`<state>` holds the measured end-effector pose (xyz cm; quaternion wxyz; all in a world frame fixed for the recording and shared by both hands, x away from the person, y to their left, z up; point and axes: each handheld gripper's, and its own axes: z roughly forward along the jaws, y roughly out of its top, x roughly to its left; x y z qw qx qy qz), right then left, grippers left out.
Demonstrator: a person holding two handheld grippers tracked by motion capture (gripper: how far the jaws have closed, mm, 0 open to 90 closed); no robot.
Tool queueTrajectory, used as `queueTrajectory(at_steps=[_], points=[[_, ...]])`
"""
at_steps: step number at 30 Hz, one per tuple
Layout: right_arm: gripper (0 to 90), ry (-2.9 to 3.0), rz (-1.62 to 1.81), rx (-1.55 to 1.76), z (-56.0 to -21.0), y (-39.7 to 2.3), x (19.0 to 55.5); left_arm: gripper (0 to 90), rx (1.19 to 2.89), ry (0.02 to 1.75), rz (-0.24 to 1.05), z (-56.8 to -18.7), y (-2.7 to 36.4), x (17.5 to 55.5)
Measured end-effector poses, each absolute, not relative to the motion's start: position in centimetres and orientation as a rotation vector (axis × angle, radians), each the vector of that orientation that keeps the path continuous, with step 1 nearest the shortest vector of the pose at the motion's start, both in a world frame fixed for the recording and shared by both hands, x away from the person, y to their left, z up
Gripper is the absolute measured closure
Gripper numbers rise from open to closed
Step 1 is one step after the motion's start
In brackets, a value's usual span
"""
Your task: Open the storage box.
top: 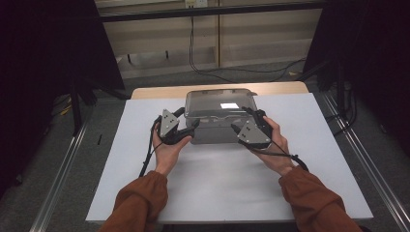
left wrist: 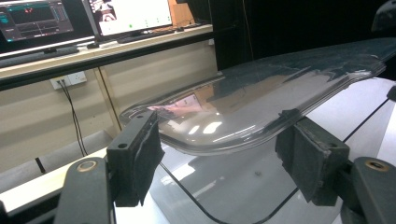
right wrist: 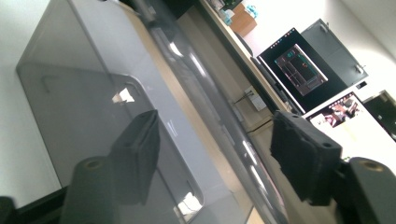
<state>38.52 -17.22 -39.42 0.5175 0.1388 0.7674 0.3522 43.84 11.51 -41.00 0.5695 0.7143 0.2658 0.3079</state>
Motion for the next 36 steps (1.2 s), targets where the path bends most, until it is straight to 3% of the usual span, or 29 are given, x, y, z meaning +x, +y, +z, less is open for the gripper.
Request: queueTrajectory(at_steps=[3, 9, 22, 36], points=[[25.1, 1.832, 0.871, 0.368, -39.2, -17.7, 38.7, 30.8, 1.679, 0.623, 0.719, -40.9, 11.7, 43.9], [22.6, 1.868, 0.957, 0.486, -39.2, -18.5, 39.3, 31.7, 1.677, 0.617, 0.722, -40.9, 11.7, 43.9], [29.6, 1.855, 1.13, 0.671, -39.3, -21.2, 40.4, 33.1, 1.667, 0.638, 0.724, -41.0, 11.8, 44.3], [40.7, 1.827, 1.186, 0.644, -38.6, -21.6, 41.1, 31.0, 1.656, 0.665, 0.718, -40.0, 11.8, 45.5]])
